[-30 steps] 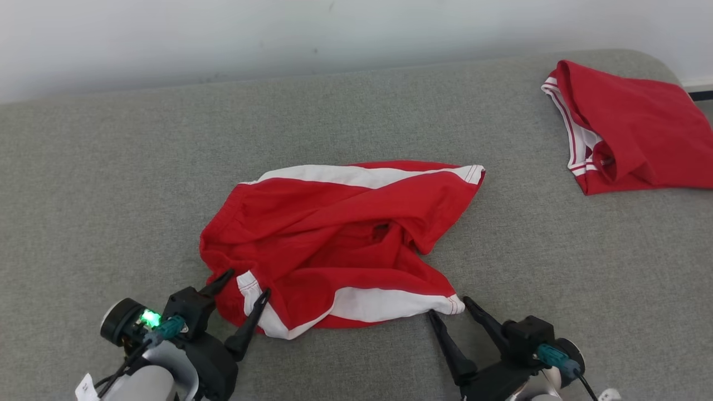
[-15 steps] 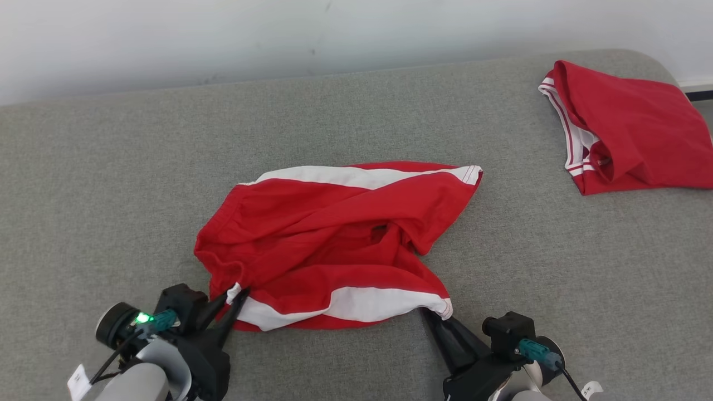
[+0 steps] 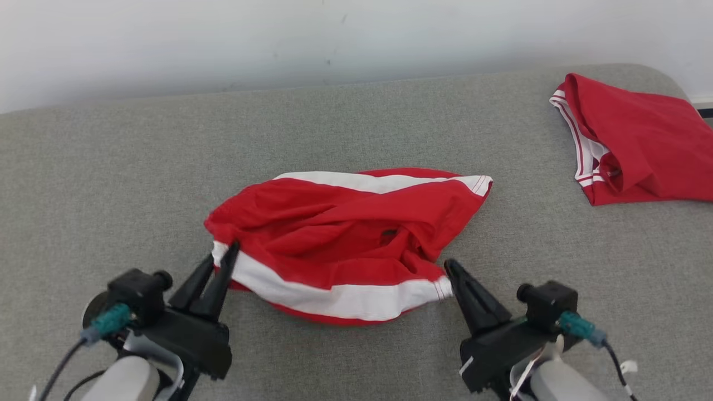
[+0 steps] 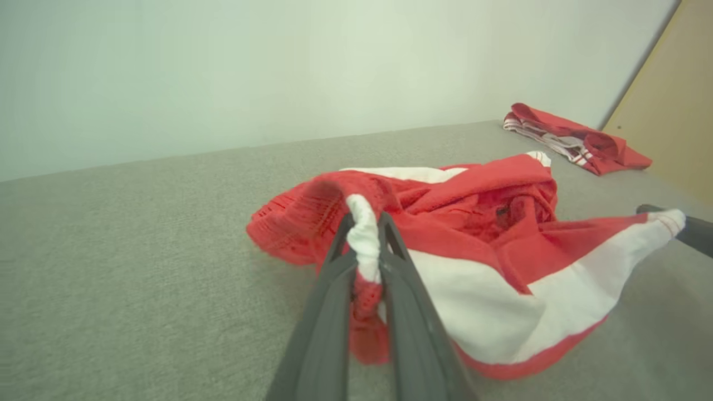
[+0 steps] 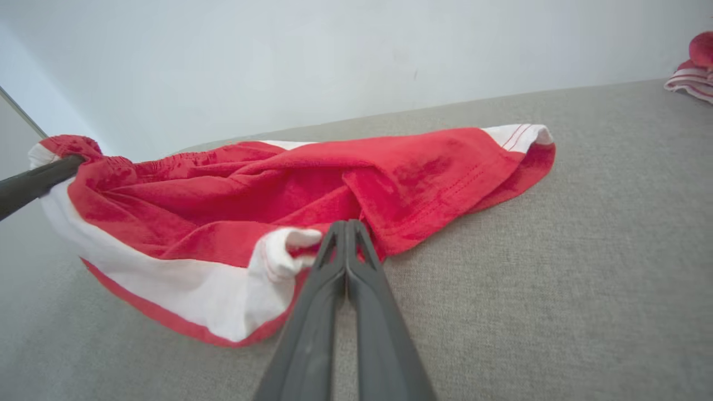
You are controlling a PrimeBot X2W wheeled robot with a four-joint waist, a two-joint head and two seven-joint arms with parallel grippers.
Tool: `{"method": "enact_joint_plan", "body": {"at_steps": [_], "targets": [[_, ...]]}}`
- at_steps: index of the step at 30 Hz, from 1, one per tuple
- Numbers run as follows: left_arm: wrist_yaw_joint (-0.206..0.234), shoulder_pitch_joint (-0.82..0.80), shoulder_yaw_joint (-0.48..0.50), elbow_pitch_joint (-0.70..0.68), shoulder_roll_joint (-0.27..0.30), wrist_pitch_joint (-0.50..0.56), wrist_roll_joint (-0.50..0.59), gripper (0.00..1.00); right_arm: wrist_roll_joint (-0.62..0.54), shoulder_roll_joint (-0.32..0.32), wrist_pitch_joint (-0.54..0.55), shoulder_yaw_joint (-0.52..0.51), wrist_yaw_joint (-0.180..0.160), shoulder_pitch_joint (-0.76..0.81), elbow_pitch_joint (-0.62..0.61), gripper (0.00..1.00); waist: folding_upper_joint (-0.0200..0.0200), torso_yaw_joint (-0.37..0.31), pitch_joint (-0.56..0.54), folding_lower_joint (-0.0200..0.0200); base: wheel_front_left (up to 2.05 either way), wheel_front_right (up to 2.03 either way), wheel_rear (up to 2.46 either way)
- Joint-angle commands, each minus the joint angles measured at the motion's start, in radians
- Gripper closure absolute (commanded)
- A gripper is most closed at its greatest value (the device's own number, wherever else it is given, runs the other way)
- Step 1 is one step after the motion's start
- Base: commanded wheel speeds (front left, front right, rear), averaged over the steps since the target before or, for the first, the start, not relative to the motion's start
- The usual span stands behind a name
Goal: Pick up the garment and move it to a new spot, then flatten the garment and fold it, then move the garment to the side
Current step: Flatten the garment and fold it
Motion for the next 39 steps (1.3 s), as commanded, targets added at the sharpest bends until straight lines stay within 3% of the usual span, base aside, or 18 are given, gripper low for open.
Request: {"method": "enact_joint_plan", "body": {"at_steps": [1,6,13,14,15,22,26,33,39], "targets": [[0.002,0.001,0.02,-0.017,-0.008,-0.004,-0.024,1.0,0.013,-0.009,-0.005,-0.004,-0.003,-0.016,-0.013,1.0,-0.0001,0.001,-0.003,0.0,0.0,0.0,0.0],[-0.004,-0.071,0.083,-0.055,-0.004,-0.002,-0.061,1.0,0.045,-0.048,-0.005,0.017,-0.003,-0.083,-0.063,1.0,-0.0001,-0.009,0.007,0.0,0.0,0.0,0.0],[0.003,-0.093,0.083,-0.012,0.011,0.023,-0.061,1.0,0.064,-0.074,-0.005,-0.015,-0.003,-0.093,-0.072,0.97,-0.0001,-0.023,0.021,0.0,0.0,0.0,0.0],[0.005,-0.079,0.08,-0.002,0.016,0.022,-0.056,0.53,0.059,-0.072,-0.005,-0.021,-0.003,-0.085,-0.073,0.53,-0.0001,-0.025,0.02,0.0,0.0,0.0,0.0],[0.011,-0.065,0.075,0.011,0.023,0.021,-0.047,0.0,0.055,-0.07,-0.005,-0.029,-0.003,-0.076,-0.074,0.0,-0.0001,-0.026,0.015,0.0,0.0,0.0,0.0],[0.058,0.051,0.117,0.004,0.05,0.0,-0.026,0.0,0.028,-0.071,-0.005,-0.135,-0.003,0.012,-0.104,0.0,-0.0001,-0.018,-0.03,0.0,0.0,0.0,0.0],[0.094,0.125,0.206,-0.067,0.042,-0.004,-0.004,0.0,0.0,-0.067,-0.005,-0.218,-0.003,0.079,-0.142,0.0,-0.0001,0.001,-0.06,0.0,0.0,0.0,0.0],[0.149,0.297,0.386,-0.247,-0.027,-0.003,0.128,0.0,-0.069,-0.051,-0.005,-0.326,-0.003,0.205,-0.212,0.0,-0.0001,0.03,-0.109,0.0,0.0,0.0,0.0],[0.141,0.413,0.481,-0.325,-0.102,-0.002,0.233,0.0,-0.106,-0.027,-0.005,-0.38,-0.003,0.293,-0.264,0.0,-0.0001,0.035,-0.134,0.0,0.0,0.0,0.0]]}}
